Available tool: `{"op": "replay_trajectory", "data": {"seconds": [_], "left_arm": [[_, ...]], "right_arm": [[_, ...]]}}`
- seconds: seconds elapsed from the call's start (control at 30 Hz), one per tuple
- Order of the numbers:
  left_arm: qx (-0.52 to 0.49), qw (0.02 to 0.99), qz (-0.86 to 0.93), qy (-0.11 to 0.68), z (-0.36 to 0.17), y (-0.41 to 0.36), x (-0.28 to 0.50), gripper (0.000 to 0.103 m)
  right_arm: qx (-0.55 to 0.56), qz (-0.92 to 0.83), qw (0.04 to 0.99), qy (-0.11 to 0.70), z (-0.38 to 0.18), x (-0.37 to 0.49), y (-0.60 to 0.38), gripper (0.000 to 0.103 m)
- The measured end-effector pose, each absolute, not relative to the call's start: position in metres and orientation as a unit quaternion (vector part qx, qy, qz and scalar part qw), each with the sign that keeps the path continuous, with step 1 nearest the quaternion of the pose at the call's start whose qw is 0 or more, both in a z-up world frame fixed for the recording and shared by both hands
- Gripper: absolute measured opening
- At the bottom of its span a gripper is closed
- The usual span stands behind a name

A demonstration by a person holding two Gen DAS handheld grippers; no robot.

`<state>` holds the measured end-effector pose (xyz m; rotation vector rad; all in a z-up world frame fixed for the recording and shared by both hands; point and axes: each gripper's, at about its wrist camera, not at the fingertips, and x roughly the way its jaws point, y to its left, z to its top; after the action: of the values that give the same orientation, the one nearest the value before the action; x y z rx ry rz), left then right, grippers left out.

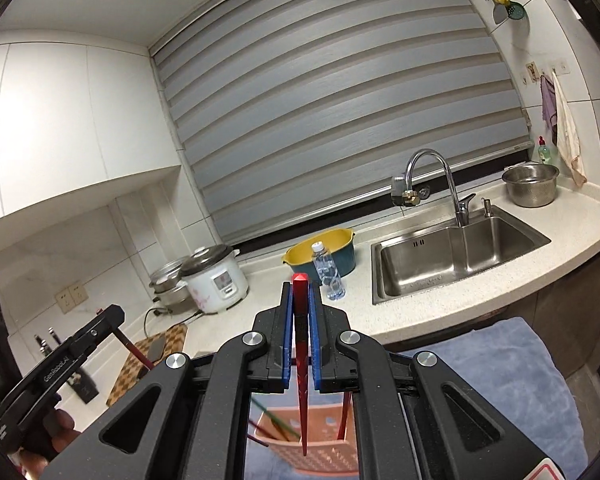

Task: Organize utensils
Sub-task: 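Lower both held chopsticks into the pink caddy and open both tools, then move both open tools back toward the last two chopsticks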

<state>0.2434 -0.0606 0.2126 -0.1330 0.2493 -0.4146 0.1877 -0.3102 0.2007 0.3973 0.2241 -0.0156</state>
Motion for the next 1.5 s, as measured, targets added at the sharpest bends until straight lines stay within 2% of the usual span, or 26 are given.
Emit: {"op": "replay_trajectory", "data": {"seconds": [0.17, 0.43, 0.77, 0.83, 1.0, 1.13, 1.27, 1.37, 1.5], "left_arm": [[-0.068, 0.969, -0.198, 0.132, 0.193, -0.065, 0.270, 0.007], [-0.069, 0.961, -0.182, 0.196, 0.134, -0.063, 0.299, 0.007], [-0.069, 0.957, -0.170, 0.226, 0.107, -0.060, 0.302, 0.008], [-0.069, 0.957, -0.167, 0.228, 0.104, -0.059, 0.301, 0.008], [-0.076, 0.959, -0.151, 0.228, 0.101, -0.051, 0.295, 0.031], [-0.074, 0.959, -0.149, 0.230, 0.102, -0.049, 0.290, 0.032], [-0.073, 0.959, -0.147, 0.231, 0.103, -0.047, 0.281, 0.039], [-0.071, 0.959, -0.147, 0.231, 0.102, -0.044, 0.271, 0.043], [-0.069, 0.957, -0.152, 0.237, 0.097, -0.040, 0.254, 0.045]], "right_arm": [[0.197, -0.017, 0.973, 0.123, 0.186, 0.223, -0.310, 0.007], [0.200, -0.019, 0.961, 0.188, 0.130, 0.247, -0.306, 0.007], [0.196, -0.019, 0.952, 0.235, 0.096, 0.257, -0.299, 0.008], [0.197, -0.020, 0.950, 0.240, 0.093, 0.256, -0.298, 0.012], [0.195, -0.022, 0.950, 0.242, 0.090, 0.251, -0.297, 0.015], [0.191, -0.024, 0.951, 0.241, 0.092, 0.244, -0.296, 0.016], [0.192, -0.025, 0.952, 0.238, 0.095, 0.233, -0.298, 0.016], [0.194, -0.025, 0.953, 0.233, 0.097, 0.219, -0.299, 0.021], [0.195, -0.020, 0.952, 0.236, 0.094, 0.194, -0.300, 0.022]]}}
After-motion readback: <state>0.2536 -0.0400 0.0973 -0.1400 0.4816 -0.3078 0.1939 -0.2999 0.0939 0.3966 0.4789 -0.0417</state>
